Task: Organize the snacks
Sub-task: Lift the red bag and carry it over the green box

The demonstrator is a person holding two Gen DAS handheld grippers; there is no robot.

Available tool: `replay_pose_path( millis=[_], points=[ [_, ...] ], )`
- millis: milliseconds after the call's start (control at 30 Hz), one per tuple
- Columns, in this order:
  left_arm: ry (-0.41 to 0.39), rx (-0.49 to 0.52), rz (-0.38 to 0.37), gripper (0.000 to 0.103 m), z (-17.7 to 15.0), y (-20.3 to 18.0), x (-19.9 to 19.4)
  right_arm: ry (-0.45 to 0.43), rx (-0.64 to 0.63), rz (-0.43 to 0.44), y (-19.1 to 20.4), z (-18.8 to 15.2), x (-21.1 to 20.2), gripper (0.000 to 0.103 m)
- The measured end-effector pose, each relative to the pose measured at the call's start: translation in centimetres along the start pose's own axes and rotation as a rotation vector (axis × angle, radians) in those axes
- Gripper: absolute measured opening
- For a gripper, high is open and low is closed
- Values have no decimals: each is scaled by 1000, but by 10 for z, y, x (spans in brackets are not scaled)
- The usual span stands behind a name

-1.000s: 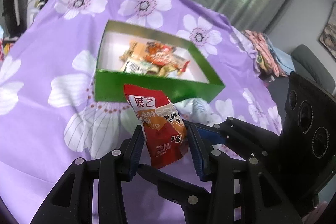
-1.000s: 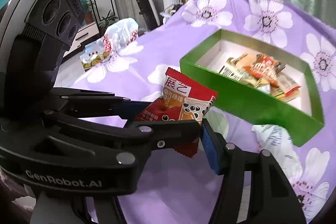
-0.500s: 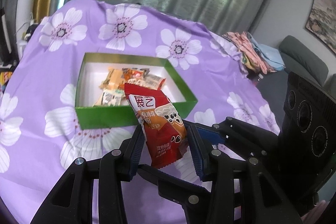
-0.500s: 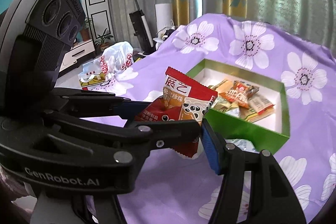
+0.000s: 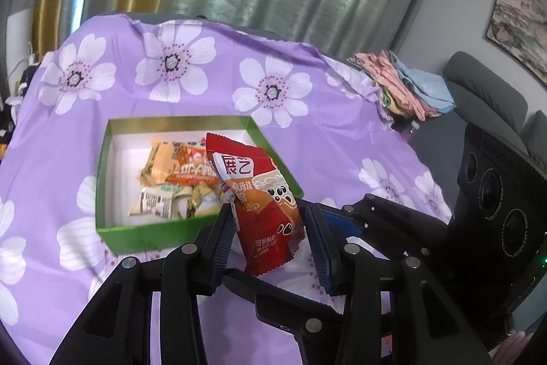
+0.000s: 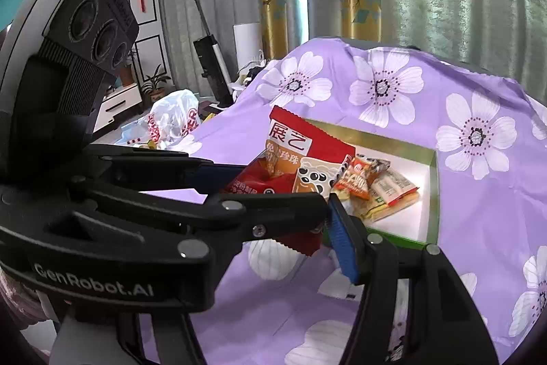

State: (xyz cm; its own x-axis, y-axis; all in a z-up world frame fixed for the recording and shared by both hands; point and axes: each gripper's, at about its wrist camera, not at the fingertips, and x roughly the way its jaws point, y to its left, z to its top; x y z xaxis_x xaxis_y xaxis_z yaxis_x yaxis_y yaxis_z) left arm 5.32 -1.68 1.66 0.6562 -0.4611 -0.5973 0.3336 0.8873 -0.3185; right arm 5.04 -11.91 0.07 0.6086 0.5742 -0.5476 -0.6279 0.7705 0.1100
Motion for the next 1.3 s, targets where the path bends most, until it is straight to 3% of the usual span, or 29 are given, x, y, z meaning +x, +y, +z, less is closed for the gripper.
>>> replay_pose_path(
  millis=[800,1300],
  points=[
    [30,0,-39,42,52,10,54,-13,28,-33,-54,27,27,62],
    [129,-41,-41,42,45,32,112,68,94,-18,-90,10,67,62]
  ],
)
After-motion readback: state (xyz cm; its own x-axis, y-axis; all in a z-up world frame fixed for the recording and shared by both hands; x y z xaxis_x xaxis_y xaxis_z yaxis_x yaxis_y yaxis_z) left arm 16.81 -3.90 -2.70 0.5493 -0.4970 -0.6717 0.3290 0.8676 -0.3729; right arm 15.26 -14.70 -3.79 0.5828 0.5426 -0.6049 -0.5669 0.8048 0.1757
